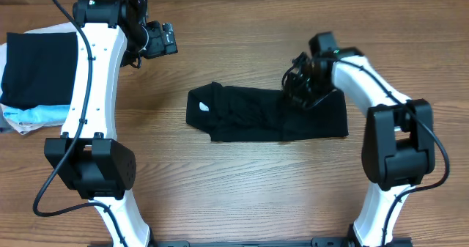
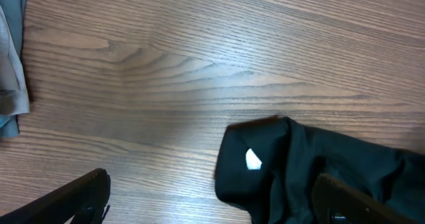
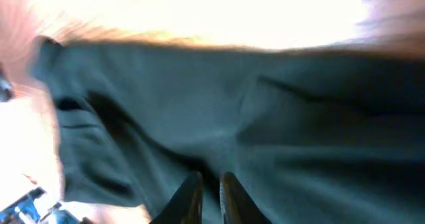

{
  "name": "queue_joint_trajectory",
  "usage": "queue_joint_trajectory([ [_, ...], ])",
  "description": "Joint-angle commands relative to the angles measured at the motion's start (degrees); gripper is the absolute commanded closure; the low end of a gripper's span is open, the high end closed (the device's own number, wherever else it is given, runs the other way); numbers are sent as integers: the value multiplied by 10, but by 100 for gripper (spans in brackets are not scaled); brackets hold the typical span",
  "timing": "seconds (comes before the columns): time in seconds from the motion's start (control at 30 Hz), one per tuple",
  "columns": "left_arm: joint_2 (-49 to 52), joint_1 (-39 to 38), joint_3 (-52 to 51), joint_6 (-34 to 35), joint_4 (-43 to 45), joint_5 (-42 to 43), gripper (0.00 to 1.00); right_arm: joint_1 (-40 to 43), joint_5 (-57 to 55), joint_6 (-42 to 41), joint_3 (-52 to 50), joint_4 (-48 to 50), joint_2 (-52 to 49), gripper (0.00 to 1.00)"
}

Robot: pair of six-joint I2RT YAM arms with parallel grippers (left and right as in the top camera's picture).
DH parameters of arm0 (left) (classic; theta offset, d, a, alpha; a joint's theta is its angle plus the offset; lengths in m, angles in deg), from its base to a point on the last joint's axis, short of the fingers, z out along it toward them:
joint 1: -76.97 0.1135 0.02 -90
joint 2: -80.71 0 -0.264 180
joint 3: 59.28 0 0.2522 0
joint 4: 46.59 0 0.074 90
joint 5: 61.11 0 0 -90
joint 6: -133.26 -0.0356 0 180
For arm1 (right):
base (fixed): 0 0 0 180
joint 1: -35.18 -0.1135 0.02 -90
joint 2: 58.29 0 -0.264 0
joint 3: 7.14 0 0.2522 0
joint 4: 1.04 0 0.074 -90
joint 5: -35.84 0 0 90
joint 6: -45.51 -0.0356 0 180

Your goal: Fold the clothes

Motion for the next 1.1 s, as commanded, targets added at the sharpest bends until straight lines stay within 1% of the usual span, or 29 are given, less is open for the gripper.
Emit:
queue_joint_trajectory([
  [0.0, 2, -1, 1, 0, 1, -5, 0, 47, 15, 66, 74, -46, 38, 82],
  [0.07, 2, -1, 1, 0, 1, -5, 0, 72, -17, 75, 96, -92, 55, 80],
  [0.1, 2, -1, 1, 0, 1, -5, 0, 89, -47, 76, 102, -116, 64, 76],
  [0.13, 2, -1, 1, 0, 1, -5, 0, 103, -68, 86, 102, -135, 71, 70],
  [0.17, 2, -1, 1, 0, 1, -5, 0, 117, -88, 101, 102, -152, 75, 58],
  [0.2, 2, -1, 1, 0, 1, -5, 0, 131, -106, 120, 102, -167, 75, 53],
  [0.27, 2, -1, 1, 0, 1, -5, 0, 157, -133, 149, 97, -192, 73, 48],
  [0.33, 2, -1, 1, 0, 1, -5, 0, 175, -137, 169, 83, -203, 73, 48],
  [0.43, 2, -1, 1, 0, 1, -5, 0, 191, -143, 174, 43, -199, 73, 48],
  [0.5, 2, -1, 1, 0, 1, -5, 0, 196, -163, 175, 5, -168, 73, 48],
  [0.6, 2, -1, 1, 0, 1, -5, 0, 198, -189, 176, -54, -92, 73, 48],
  [0.73, 2, -1, 1, 0, 1, -5, 0, 198, -156, 190, -118, -10, 73, 49],
  [0.9, 2, -1, 1, 0, 1, -5, 0, 198, -131, 190, -163, 49, 72, 48],
  [1.07, 2, -1, 1, 0, 1, -5, 0, 196, -55, 190, -200, 99, 72, 48],
])
